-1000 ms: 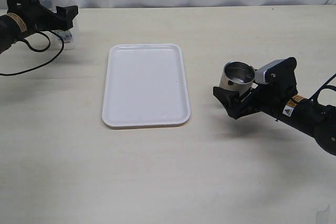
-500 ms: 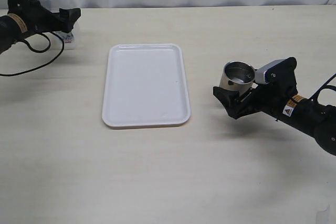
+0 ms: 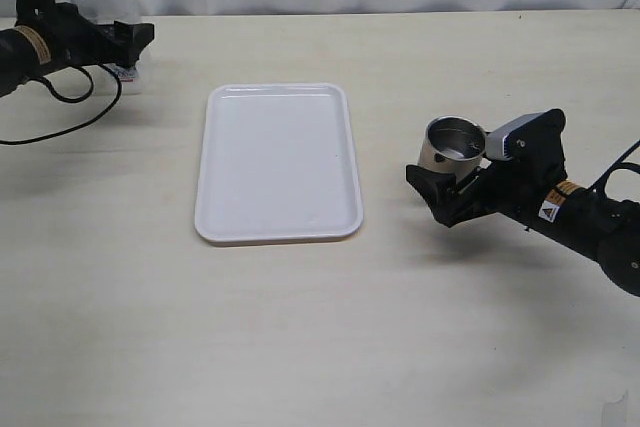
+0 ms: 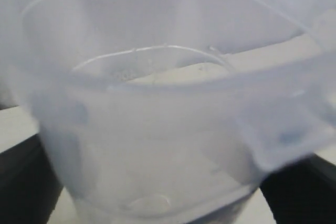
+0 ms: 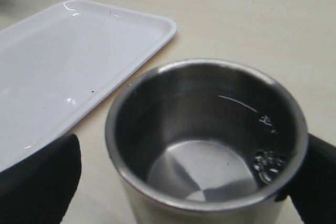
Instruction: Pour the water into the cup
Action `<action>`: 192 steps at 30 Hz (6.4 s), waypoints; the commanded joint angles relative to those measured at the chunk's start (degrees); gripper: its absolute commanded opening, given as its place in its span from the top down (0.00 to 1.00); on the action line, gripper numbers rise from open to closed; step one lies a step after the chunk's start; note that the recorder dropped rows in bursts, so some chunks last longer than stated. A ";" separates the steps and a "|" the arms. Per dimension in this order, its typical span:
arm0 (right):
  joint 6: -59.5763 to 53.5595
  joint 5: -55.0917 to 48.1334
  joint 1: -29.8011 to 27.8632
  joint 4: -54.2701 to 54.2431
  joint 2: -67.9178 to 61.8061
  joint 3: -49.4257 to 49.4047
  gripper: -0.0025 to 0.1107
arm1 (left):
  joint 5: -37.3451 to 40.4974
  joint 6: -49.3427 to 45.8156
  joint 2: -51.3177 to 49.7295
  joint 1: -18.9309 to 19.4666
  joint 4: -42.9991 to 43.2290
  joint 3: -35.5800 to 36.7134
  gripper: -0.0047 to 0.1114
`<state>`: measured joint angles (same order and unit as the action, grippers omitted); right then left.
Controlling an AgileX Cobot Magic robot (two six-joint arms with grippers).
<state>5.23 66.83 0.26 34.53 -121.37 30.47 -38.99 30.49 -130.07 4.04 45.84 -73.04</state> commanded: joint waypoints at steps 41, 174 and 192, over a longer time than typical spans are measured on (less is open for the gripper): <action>0.03 0.80 -0.15 0.40 -0.07 0.18 0.15 | 8.78 -12.10 46.60 0.23 -12.46 29.41 0.89; 0.03 0.70 -0.15 0.40 -0.07 0.18 0.15 | 57.17 -34.93 130.07 -6.68 -43.49 73.04 0.96; 0.14 0.70 -0.15 0.40 -0.07 0.18 0.15 | 57.17 -34.93 130.07 -6.68 -43.49 73.04 0.96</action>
<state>5.33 66.94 0.26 34.53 -121.37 30.51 18.38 -4.67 -0.21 -2.68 2.44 -0.20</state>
